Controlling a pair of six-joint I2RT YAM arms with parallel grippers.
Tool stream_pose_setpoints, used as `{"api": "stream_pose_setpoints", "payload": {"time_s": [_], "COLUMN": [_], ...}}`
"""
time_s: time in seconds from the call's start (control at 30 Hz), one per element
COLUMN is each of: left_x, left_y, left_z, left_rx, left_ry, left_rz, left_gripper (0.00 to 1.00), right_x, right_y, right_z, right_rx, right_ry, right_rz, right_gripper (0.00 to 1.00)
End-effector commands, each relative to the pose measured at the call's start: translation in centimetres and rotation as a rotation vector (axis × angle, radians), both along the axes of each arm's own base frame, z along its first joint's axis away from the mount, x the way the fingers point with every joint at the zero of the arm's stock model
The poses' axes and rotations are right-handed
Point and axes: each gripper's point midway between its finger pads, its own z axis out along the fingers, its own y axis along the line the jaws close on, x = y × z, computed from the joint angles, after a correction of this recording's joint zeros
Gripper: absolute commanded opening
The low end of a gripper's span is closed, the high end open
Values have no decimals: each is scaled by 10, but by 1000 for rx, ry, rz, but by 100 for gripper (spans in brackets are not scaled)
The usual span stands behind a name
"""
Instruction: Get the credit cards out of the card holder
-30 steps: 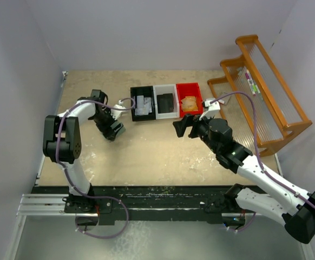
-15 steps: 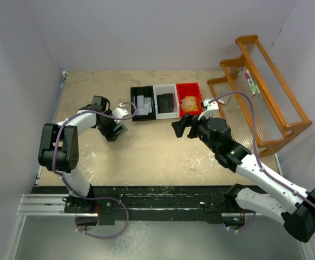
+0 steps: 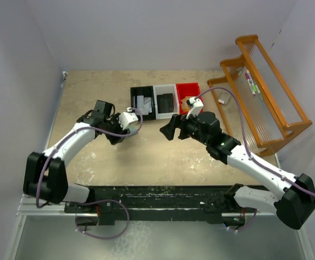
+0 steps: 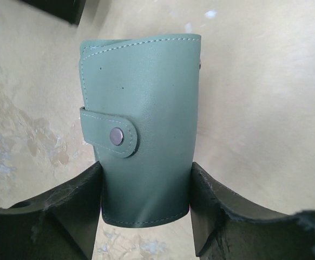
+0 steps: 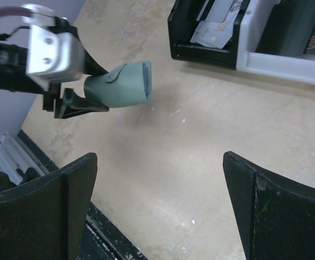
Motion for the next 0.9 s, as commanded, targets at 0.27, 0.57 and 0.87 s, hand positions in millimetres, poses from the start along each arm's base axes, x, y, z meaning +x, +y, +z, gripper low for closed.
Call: {"api": "stream_pose_setpoints", "payload": {"time_s": [0.27, 0.57, 0.87], "left_x": [-68, -55, -56], "left_y": [-62, -64, -68], "left_z": [117, 178, 207], "left_rx": [-144, -127, -137], "left_ry": [-118, -407, -572], "left_rz": [-234, -340, -420], "left_gripper": [43, 43, 43], "right_x": [-20, -18, -24], "right_y": [80, 113, 134], "right_z": [29, 53, 74], "right_rx": [307, 495, 606], "right_ry": [128, 186, 204], "right_rz": [326, 430, 556], "right_gripper": [100, 100, 66]}}
